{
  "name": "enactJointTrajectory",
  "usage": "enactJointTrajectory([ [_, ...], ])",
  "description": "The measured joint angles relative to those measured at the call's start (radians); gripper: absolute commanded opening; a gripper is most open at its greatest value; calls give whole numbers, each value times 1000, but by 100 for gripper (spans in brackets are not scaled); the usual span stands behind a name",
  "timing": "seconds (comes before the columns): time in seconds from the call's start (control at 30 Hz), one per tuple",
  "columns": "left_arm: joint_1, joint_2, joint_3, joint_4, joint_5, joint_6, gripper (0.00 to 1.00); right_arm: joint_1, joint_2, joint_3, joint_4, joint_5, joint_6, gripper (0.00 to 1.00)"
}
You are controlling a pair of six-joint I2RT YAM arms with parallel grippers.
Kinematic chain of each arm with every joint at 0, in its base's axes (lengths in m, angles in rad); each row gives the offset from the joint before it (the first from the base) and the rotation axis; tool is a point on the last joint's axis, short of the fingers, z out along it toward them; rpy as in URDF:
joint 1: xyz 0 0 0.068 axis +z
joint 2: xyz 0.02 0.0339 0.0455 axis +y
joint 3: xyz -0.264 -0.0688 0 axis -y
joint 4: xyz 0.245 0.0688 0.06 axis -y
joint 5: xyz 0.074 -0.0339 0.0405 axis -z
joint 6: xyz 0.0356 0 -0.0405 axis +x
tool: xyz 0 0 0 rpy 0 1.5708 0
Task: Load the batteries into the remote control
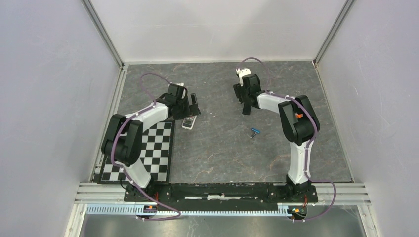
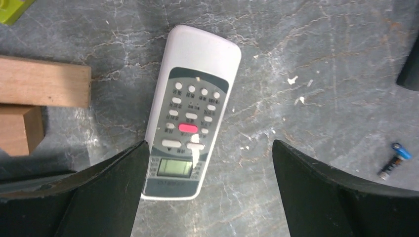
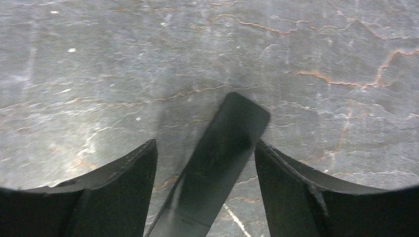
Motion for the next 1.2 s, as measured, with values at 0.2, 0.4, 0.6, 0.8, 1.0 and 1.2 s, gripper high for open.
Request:
enactJointTrajectory([
  [0.2, -42, 89, 51, -13, -99, 52, 99, 8, -115, -56, -12, -88, 54, 88],
  [0.4, -103, 151, 110, -57, -223, 87, 79, 13, -272, -111, -18, -148, 107, 85],
  [0.6, -121, 164, 115, -70, -296, 111, 54, 13, -335, -165, -66, -203, 164, 81],
  [0.8, -127, 156, 103, -48, -229, 154, 39, 13, -427, -268, -109, -285, 239, 80],
  [1.0, -140, 107, 41, 8, 114, 169, 37, 11, -597, -475, 29, -459, 386, 84],
  [1.2, -149, 51, -25, 168, 435, 57, 37, 11, -713, -764, 320, -608, 674, 96],
])
